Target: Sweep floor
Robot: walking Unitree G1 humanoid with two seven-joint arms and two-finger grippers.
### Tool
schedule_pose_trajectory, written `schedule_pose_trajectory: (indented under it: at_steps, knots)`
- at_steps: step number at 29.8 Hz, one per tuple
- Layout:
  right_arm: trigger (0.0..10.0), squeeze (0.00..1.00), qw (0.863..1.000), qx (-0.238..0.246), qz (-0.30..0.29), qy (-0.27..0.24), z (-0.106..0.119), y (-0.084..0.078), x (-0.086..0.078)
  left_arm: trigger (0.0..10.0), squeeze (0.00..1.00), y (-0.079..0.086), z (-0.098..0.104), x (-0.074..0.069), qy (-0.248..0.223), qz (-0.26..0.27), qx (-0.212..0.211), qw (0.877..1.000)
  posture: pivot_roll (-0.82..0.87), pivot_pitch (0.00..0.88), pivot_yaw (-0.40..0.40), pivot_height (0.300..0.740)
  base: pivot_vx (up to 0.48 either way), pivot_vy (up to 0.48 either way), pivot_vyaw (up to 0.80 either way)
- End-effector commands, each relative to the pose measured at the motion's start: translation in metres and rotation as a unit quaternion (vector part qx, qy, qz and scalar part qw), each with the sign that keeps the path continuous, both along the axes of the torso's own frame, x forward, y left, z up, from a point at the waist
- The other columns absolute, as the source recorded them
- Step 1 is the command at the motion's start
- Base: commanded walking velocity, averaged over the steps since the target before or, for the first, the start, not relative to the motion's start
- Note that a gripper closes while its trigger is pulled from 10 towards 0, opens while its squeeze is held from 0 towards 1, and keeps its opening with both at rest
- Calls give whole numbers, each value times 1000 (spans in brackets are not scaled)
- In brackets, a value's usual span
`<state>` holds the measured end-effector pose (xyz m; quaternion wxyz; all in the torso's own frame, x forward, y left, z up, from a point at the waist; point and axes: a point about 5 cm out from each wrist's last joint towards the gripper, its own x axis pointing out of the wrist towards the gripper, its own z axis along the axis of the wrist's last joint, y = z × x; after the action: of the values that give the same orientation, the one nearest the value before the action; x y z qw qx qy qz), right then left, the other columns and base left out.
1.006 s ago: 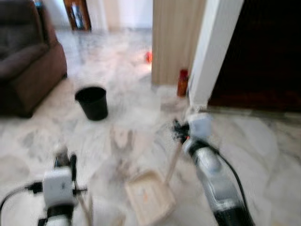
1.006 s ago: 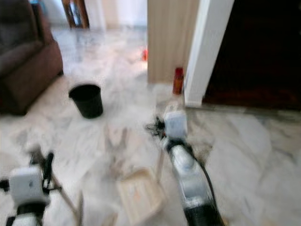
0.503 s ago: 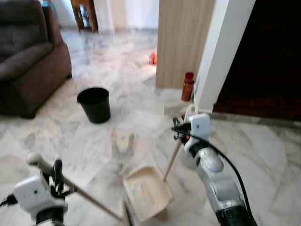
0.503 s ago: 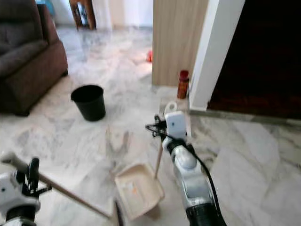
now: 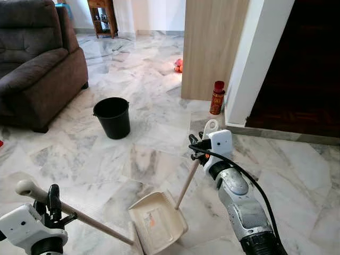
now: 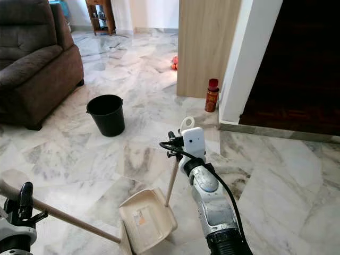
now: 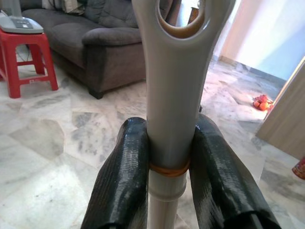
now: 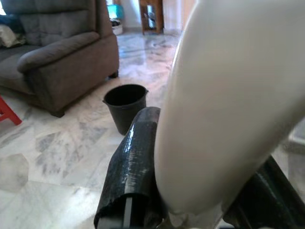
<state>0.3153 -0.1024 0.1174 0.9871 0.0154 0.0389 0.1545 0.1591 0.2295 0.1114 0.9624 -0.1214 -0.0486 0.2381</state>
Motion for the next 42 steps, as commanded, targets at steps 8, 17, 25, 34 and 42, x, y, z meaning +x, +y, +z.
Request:
schedule_pose_trajectory:
  at_steps: [8, 17, 25, 34, 42]
  knots:
    - [10000, 0, 999, 50, -1, -15, 17, 3, 4, 10000, 0, -4, 4, 4, -13, -1, -2, 1000, -39, 36, 52, 740, 0, 0, 0]
    - [10000, 0, 999, 2, 19, -46, 20, 8, 2, 10000, 0, -8, 7, 7, -4, -18, 33, 999, -36, 34, 53, 740, 0, 0, 0]
    - [10000, 0, 995, 103, -3, 0, 20, 8, 4, 10000, 0, -9, 6, 8, -3, -21, 33, 999, -36, 33, 54, 740, 0, 0, 198]
    - [10000, 0, 992, 122, -1, 22, 16, 7, 6, 10000, 0, -10, 6, 8, -2, -22, 34, 999, -35, 34, 54, 740, 0, 0, 0]
    - [10000, 0, 992, 126, 4, 28, 17, 10, 4, 10000, 0, -10, 6, 8, -1, -21, 34, 999, -35, 35, 54, 740, 0, 0, 0]
